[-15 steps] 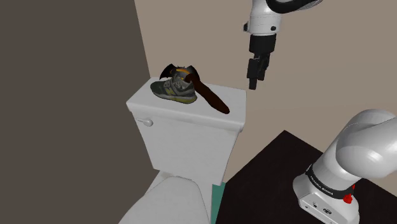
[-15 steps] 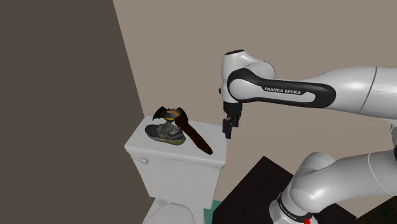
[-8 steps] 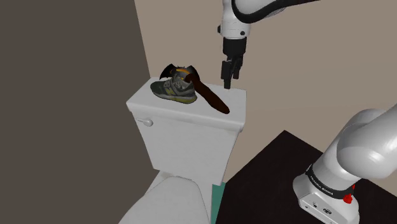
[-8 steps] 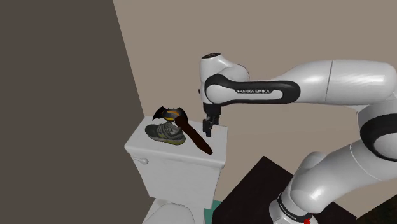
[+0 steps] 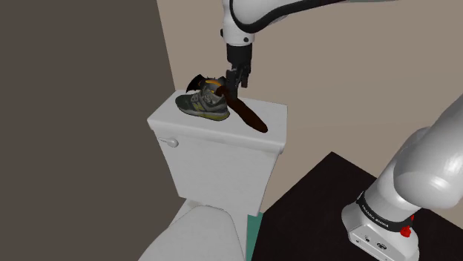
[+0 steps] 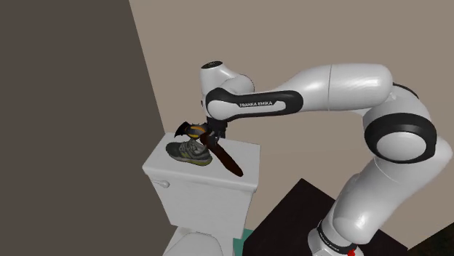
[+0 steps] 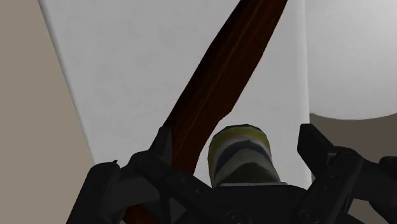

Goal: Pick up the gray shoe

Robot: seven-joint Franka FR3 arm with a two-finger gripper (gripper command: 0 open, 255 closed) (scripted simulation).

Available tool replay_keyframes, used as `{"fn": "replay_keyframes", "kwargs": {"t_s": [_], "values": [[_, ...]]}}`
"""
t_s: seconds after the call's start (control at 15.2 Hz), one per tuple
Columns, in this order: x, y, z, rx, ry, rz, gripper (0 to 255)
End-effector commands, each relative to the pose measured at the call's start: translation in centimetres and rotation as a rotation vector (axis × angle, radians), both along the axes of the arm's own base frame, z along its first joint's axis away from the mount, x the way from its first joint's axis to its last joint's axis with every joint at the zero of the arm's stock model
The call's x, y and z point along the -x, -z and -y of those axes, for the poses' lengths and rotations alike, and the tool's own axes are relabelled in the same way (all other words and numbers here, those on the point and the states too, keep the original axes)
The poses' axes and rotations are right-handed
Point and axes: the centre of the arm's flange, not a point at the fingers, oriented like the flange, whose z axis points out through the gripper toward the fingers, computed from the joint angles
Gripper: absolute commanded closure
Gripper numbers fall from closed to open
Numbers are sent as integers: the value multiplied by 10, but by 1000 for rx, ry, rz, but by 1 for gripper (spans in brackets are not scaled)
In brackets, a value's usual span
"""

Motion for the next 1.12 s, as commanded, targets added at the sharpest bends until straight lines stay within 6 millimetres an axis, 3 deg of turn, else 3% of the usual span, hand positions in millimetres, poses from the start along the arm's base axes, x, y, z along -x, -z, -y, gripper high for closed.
{"fn": "replay_keyframes", "kwargs": {"t_s": [0.0,0.59,1.06], "values": [[-20,2,-16,5,-25,19,0],[-100,6,-89,31,-135,99,0],[-100,43,-89,31,-135,99,0]]}}
